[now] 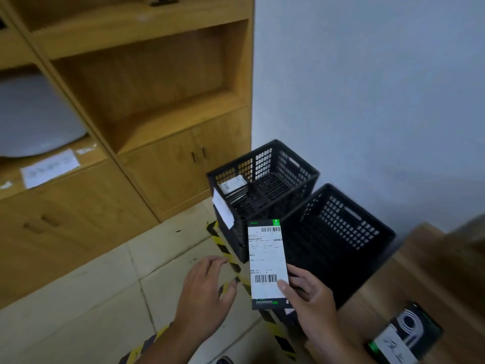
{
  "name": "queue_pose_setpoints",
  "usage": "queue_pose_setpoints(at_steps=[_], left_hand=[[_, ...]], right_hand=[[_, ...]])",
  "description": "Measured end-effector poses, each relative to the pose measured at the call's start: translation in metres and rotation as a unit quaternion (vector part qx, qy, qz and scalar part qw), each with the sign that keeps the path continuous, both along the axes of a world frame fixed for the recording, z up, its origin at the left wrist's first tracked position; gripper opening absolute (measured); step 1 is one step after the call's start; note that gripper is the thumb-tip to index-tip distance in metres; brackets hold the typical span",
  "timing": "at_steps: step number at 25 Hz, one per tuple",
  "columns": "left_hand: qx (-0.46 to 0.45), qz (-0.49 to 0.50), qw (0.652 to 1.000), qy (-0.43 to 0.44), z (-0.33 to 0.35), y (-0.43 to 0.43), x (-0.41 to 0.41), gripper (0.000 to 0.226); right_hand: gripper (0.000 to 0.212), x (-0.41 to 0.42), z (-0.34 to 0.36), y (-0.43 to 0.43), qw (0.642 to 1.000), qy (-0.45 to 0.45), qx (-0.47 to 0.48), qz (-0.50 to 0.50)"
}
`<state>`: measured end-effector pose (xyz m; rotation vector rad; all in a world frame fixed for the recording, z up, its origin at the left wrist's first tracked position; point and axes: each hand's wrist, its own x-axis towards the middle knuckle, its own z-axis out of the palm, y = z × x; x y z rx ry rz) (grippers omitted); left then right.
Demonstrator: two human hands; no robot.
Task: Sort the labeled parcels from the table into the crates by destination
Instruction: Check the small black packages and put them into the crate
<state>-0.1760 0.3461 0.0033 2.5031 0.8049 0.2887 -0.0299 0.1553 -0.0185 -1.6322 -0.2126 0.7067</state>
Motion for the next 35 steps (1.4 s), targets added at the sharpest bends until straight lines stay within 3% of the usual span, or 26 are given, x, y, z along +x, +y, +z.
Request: queue_pose_setpoints(at_steps=[15,28,35], left_hand=[[-0.012,0.094,0.995,-0.025,-0.006,0.13,-0.041,0.046],[0.026,0.084,0.996,0.034,-0.006,0.265,0.066,0.045],[0.021,0.11,0.993,0.033,0.008,0.322,0.1,0.045]], right_hand=[[0.033,-0.02,-0.007,0.174,0.997,0.002,-0.022,0.073],[0.044,0.091,-0.022,0.315,0.994,0.064,-0.003,0.089],[0.038,0.13,-0.016,0.374,0.991,0.066,-0.003,0.115]])
